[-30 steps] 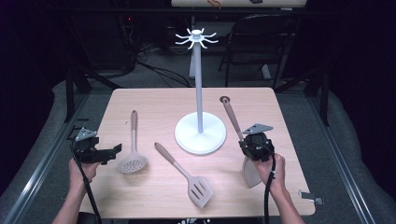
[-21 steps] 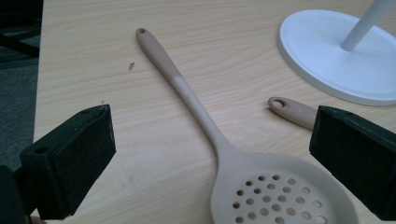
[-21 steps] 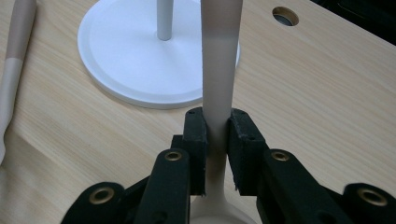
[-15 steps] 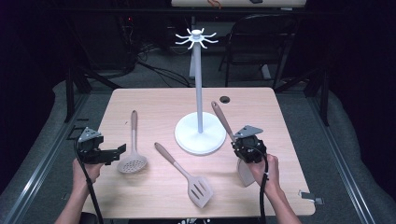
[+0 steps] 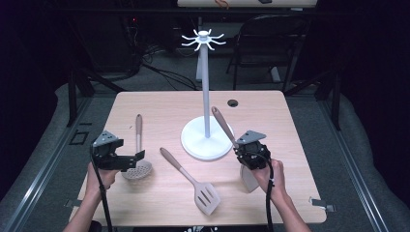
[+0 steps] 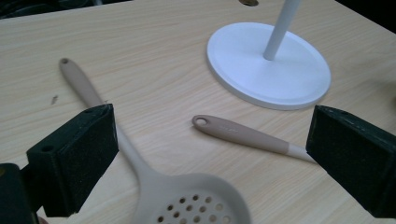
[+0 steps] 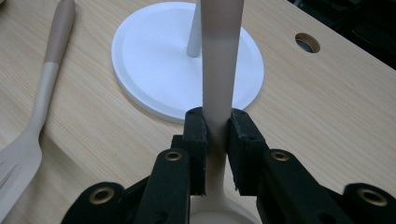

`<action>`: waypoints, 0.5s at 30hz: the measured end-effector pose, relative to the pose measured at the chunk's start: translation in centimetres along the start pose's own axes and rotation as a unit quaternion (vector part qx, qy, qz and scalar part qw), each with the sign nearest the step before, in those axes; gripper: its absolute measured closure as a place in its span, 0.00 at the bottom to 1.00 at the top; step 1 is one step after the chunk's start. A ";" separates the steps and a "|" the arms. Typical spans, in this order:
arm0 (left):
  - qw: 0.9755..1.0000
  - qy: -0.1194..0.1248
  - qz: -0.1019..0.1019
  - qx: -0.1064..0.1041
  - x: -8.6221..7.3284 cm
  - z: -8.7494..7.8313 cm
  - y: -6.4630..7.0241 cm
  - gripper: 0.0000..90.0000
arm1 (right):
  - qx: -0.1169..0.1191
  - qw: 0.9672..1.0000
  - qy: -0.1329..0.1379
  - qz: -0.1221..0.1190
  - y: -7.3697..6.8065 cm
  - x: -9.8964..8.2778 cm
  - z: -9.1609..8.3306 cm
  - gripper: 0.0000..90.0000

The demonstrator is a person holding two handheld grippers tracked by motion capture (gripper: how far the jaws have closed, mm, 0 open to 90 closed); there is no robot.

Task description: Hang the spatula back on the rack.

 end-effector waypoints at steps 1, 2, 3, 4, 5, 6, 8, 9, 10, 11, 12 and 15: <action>1.000 0.001 0.001 -0.002 0.4 0.3 0.6 0.01 | 0.001 1.000 0.001 0.000 -0.1 0.1 0.0 0.87; 1.000 0.001 0.001 -0.002 0.4 0.3 0.6 0.01 | 0.001 1.000 0.001 -0.001 -0.1 0.1 0.0 0.87; 1.000 0.004 0.007 -0.007 0.8 0.4 1.1 0.01 | 0.001 1.000 0.001 -0.004 -0.1 0.1 0.0 0.87; 1.000 0.010 0.011 -0.016 1.5 0.6 1.8 0.01 | 0.001 1.000 0.003 -0.005 -0.1 0.2 0.0 0.87; 1.000 0.010 0.011 -0.016 1.5 0.6 1.8 0.01 | 0.001 1.000 0.003 -0.005 -0.1 0.2 0.0 0.87; 0.999 0.014 0.013 -0.026 1.9 0.7 2.3 0.01 | -0.001 1.000 0.002 -0.006 0.0 0.2 -0.1 0.87; 0.999 0.016 0.020 -0.036 2.5 1.2 3.1 0.01 | -0.003 1.000 0.007 -0.010 0.0 0.5 -0.2 0.87; 0.999 0.014 0.024 -0.039 2.7 1.5 3.4 0.01 | -0.003 1.000 0.007 -0.010 0.0 0.5 -0.2 0.87; 0.998 0.017 0.023 -0.049 3.0 2.1 3.9 0.02 | -0.003 1.000 0.010 -0.013 -0.1 0.7 -0.2 0.87; 0.998 0.017 0.023 -0.049 3.0 2.1 3.9 0.02 | -0.003 1.000 0.010 -0.013 -0.1 0.7 -0.2 0.87; 0.998 0.018 0.021 -0.048 3.3 2.5 4.2 0.02 | -0.004 1.000 0.007 -0.018 -0.2 1.1 0.0 0.87; 0.998 0.021 0.019 -0.056 3.9 3.1 4.8 0.01 | -0.005 1.000 0.005 -0.019 -0.3 1.3 0.2 0.87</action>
Point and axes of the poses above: each handheld gripper's, and its own axes: z roughly forward along the jaws, x roughly out of its top, y roughly to its right, the point moved 7 cm from there along z, roughly forward along the jaws, and after that the axes turned 9 degrees about -y, right-handed, at the moved point
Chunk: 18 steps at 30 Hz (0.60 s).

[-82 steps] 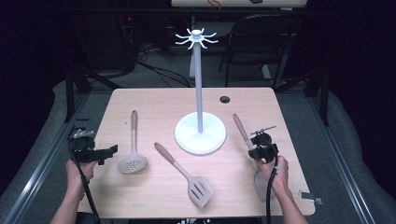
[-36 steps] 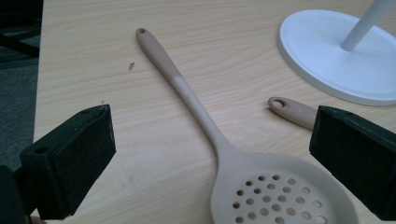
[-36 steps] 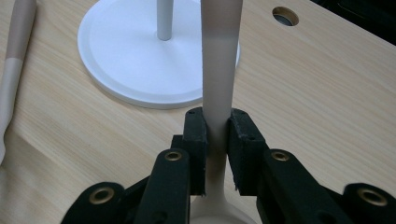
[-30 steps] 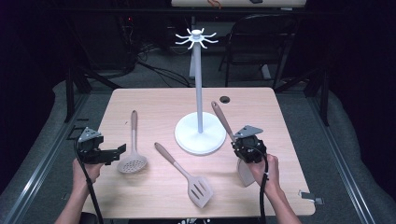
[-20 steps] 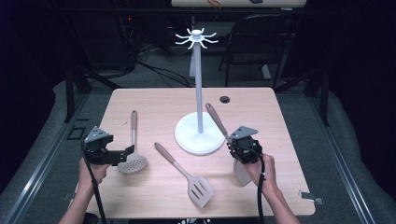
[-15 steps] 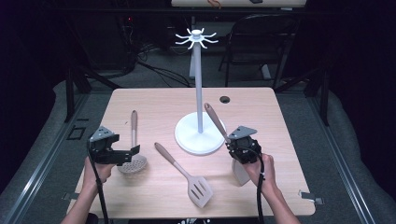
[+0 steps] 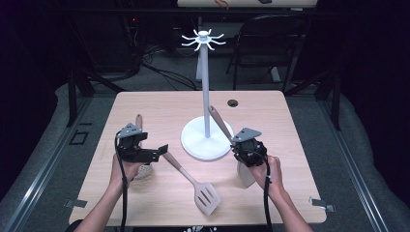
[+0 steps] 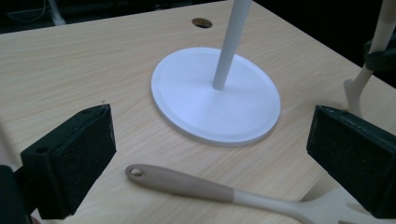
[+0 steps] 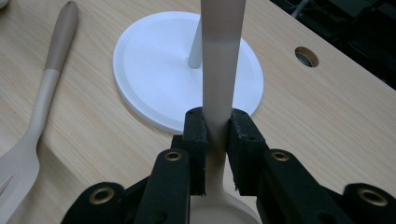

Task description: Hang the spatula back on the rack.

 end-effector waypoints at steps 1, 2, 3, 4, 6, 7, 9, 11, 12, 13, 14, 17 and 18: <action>1.000 0.004 0.005 -0.004 0.5 0.5 0.6 0.01 | 0.003 1.000 0.001 -0.005 -0.1 0.4 0.3 0.87; 1.000 0.004 0.005 -0.004 0.5 0.5 0.6 0.00 | 0.003 1.000 0.001 -0.005 -0.1 0.4 0.3 0.87; 1.000 0.005 0.008 -0.010 0.7 0.7 1.0 0.00 | 0.005 1.000 0.000 -0.005 -0.3 0.7 0.5 0.87; 1.000 0.007 0.009 -0.017 0.9 0.9 1.3 0.00 | 0.006 1.000 0.004 -0.004 -0.3 0.9 0.6 0.87; 1.000 0.006 0.010 -0.020 1.0 1.0 1.5 0.00 | 0.007 1.000 0.008 -0.003 -0.4 1.1 0.7 0.87; 1.000 0.007 0.011 -0.023 1.1 1.2 1.7 0.00 | 0.009 1.000 0.013 0.001 -0.5 1.2 0.7 0.87; 0.999 0.007 0.015 -0.034 1.4 1.4 2.3 0.01 | 0.008 1.000 0.013 0.002 -0.6 1.3 0.7 0.87; 0.999 0.011 0.016 -0.043 1.7 1.5 2.8 0.01 | 0.009 1.000 0.018 0.007 -0.7 1.3 0.8 0.87; 0.999 0.012 0.018 -0.049 2.0 1.6 3.1 0.01 | 0.011 1.000 0.020 0.009 -0.7 1.3 0.8 0.87; 0.998 0.015 0.021 -0.052 2.2 1.7 3.5 0.01 | 0.013 1.000 0.023 0.009 -0.8 1.4 0.8 0.87; 0.998 0.014 0.026 -0.054 2.4 1.8 3.9 0.01 | 0.013 1.000 0.023 0.009 -0.8 1.4 0.8 0.87; 0.997 0.021 0.035 -0.066 3.3 2.7 5.4 0.02 | 0.016 1.000 0.025 0.001 -1.1 1.5 0.7 0.87; 0.997 0.021 0.035 -0.066 3.3 2.7 5.4 0.03 | 0.016 1.000 0.025 0.001 -1.1 1.5 0.7 0.87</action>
Point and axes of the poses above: each handheld gripper's, and its own axes: z roughly forward along the jaws, x roughly out of its top, y roughly to its right, the point moved 7 cm from there along z, roughly forward along the jaws, and after that the axes turned 9 degrees about -y, right-handed, at the moved point
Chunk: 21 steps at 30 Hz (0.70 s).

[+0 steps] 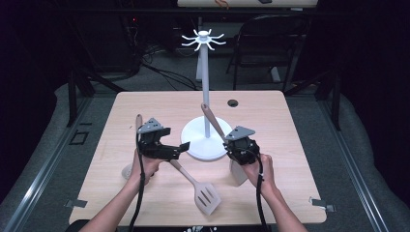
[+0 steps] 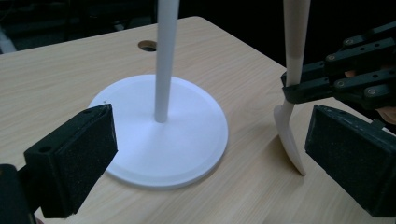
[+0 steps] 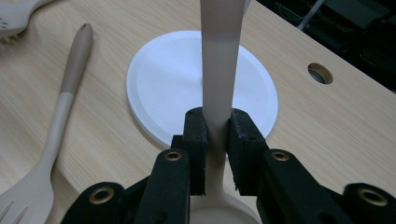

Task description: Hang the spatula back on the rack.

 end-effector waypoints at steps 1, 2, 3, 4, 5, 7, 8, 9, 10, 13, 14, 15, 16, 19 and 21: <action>1.000 0.002 0.003 -0.004 0.6 0.8 0.7 0.04 | 0.003 1.000 0.001 -0.004 -0.1 0.0 -0.1 0.87; 1.000 0.002 0.003 -0.004 0.6 0.8 0.7 0.04 | 0.003 1.000 0.001 -0.004 -0.1 0.0 -0.1 0.87; 1.000 0.004 -0.002 -0.014 1.0 1.3 1.1 0.04 | 0.002 1.000 0.002 -0.004 -0.1 0.1 -0.1 0.87; 1.000 0.006 -0.007 -0.022 1.3 1.6 1.5 0.06 | 0.003 1.000 0.007 -0.007 -0.1 0.1 -0.4 0.87; 0.999 0.009 -0.005 -0.031 2.0 2.3 2.3 0.07 | 0.004 1.000 0.008 -0.006 0.0 0.2 -0.5 0.87; 0.999 0.011 -0.002 -0.033 2.4 2.7 2.9 0.09 | 0.005 1.000 0.010 -0.005 0.1 0.2 -0.6 0.87; 0.999 0.011 0.006 -0.035 2.7 3.0 3.4 0.10 | 0.008 1.000 0.016 0.000 0.1 0.3 -0.8 0.87; 0.999 0.010 0.010 -0.037 2.9 3.3 3.8 0.11 | 0.011 1.000 0.022 0.003 0.1 0.4 -0.9 0.87; 0.999 0.012 0.009 -0.039 3.2 3.6 4.2 0.13 | 0.015 1.000 0.022 -0.001 0.1 0.5 -1.1 0.87; 0.999 0.020 0.019 -0.046 4.0 4.2 5.4 0.17 | 0.014 0.999 0.033 0.001 0.1 0.8 -1.5 0.87; 0.998 0.019 0.027 -0.044 4.1 4.2 5.5 0.18 | 0.016 0.999 0.036 0.004 0.2 0.8 -1.6 0.87; 0.998 0.027 0.028 -0.051 4.5 4.4 6.0 0.25 | 0.019 0.999 0.038 0.008 0.2 0.9 -1.8 0.87; 0.998 0.027 0.028 -0.051 4.5 4.4 6.0 0.26 | 0.019 0.999 0.038 0.008 0.2 0.9 -1.8 0.87; 0.997 0.037 0.032 -0.057 5.0 4.8 6.6 0.33 | 0.018 0.999 0.041 0.006 0.1 1.1 -2.0 0.87; 0.997 0.039 0.034 -0.058 5.2 5.1 6.9 0.38 | 0.016 0.999 0.039 0.006 0.0 1.1 -2.0 0.87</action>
Point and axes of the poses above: each handheld gripper's, and its own axes: z roughly forward along the jaws, x roughly out of its top, y roughly to its right, the point moved 7 cm from there along z, roughly forward along the jaws, and after that the axes turned 9 degrees about -y, right-handed, at the moved point
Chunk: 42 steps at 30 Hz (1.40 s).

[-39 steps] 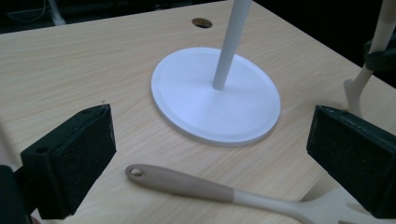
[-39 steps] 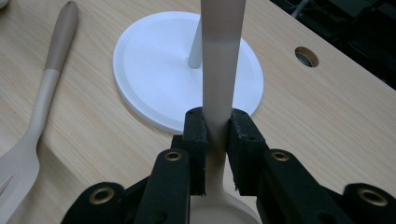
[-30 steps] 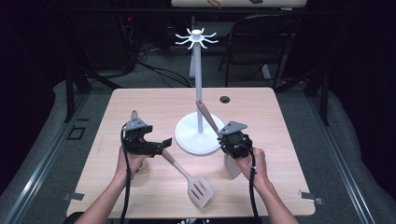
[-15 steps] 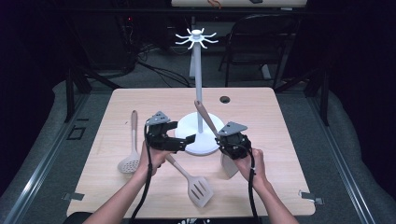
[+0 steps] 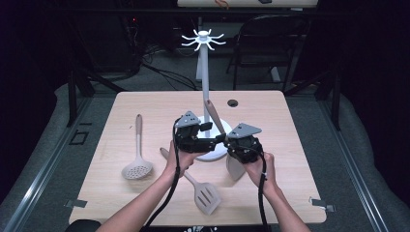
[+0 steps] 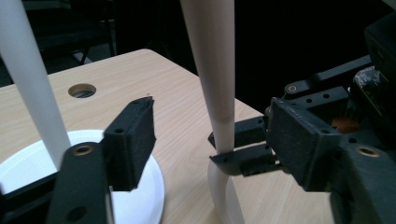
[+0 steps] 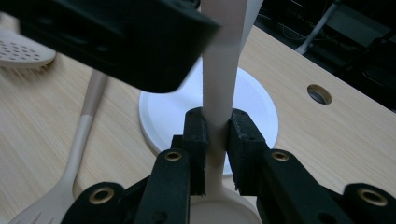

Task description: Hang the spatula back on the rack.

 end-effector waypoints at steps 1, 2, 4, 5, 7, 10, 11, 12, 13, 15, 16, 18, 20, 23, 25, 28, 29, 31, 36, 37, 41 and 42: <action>1.000 0.005 0.001 -0.004 0.0 0.1 0.1 0.43 | 0.001 1.000 -0.001 -0.001 -0.1 0.0 0.0 0.87; 1.000 0.014 0.003 -0.001 0.1 0.1 0.2 0.49 | 0.002 1.000 0.003 0.001 -0.1 0.1 0.0 0.87; 1.000 0.022 0.006 -0.008 0.2 0.2 0.3 0.54 | 0.003 1.000 0.001 0.003 -0.2 0.1 0.0 0.87; 1.000 0.030 0.004 -0.008 0.2 0.4 0.3 0.60 | 0.003 1.000 0.003 0.006 -0.2 0.2 0.0 0.87; 0.999 0.031 0.001 -0.015 0.0 0.5 0.4 0.66 | 0.002 1.000 0.005 0.009 -0.2 0.2 -0.1 0.87; 0.999 0.029 0.001 -0.018 -0.1 0.7 0.3 0.72 | 0.004 1.000 0.007 0.018 -0.1 0.2 -0.1 0.87; 0.999 0.029 -0.002 -0.019 -0.1 0.8 0.3 0.72 | 0.004 1.000 0.007 0.018 -0.1 0.2 -0.1 0.87; 0.999 0.026 -0.002 -0.022 -0.2 0.9 0.3 0.75 | 0.005 1.000 0.008 0.023 0.0 0.2 -0.1 0.87; 0.999 0.026 -0.002 -0.022 -0.2 0.9 0.3 0.75 | 0.005 1.000 0.008 0.023 0.0 0.2 -0.1 0.87; 1.000 0.022 -0.003 -0.020 -0.2 1.1 0.2 0.77 | 0.004 1.000 0.008 0.024 0.0 0.2 -0.1 0.87; 1.000 0.020 -0.003 -0.021 -0.3 1.1 0.2 0.77 | 0.003 1.000 0.007 0.024 0.0 0.2 -0.1 0.87; 1.000 0.022 -0.002 -0.020 -0.2 1.1 0.1 0.80 | 0.005 1.000 0.007 0.024 0.0 0.2 0.0 0.87; 1.000 0.023 -0.001 -0.020 -0.2 1.1 0.1 0.81 | 0.006 1.000 0.008 0.025 -0.1 0.2 0.0 0.87; 1.000 0.024 0.002 -0.020 -0.2 1.1 0.1 0.82 | 0.006 1.000 0.010 0.026 -0.1 0.3 0.0 0.87; 0.999 0.025 0.002 -0.023 -0.2 1.1 0.2 0.83 | 0.007 1.000 0.010 0.026 -0.1 0.3 0.0 0.87; 0.999 0.027 0.002 -0.026 -0.2 1.1 0.2 0.84 | 0.008 1.000 0.011 0.027 -0.1 0.3 0.0 0.87; 0.999 0.026 0.001 -0.028 -0.1 1.1 0.2 0.84 | 0.008 1.000 0.012 0.027 -0.1 0.3 0.0 0.87; 0.999 0.018 0.005 -0.031 -0.1 1.2 0.2 0.85 | 0.010 0.999 0.012 0.030 0.0 0.3 0.0 0.87; 0.999 0.021 0.016 -0.032 0.1 0.9 0.4 0.86 | 0.020 0.999 0.022 0.034 0.0 0.4 -0.1 0.87; 0.999 0.021 0.018 -0.034 0.1 0.9 0.4 0.86 | 0.019 0.999 0.022 0.033 0.0 0.4 -0.1 0.86; 0.999 0.016 0.025 -0.036 0.1 1.0 0.4 0.86 | 0.023 0.999 0.022 0.032 0.0 0.3 -0.2 0.86; 0.999 0.013 0.027 -0.034 0.1 1.0 0.4 0.86 | 0.026 0.999 0.023 0.032 0.0 0.3 -0.2 0.86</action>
Point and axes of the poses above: each handheld gripper's, and its own axes: z roughly forward along the jaws, x roughly out of its top, y roughly to its right, the point moved 7 cm from there along z, roughly forward along the jaws, and after that the axes turned 9 degrees about -y, right-handed, at the moved point
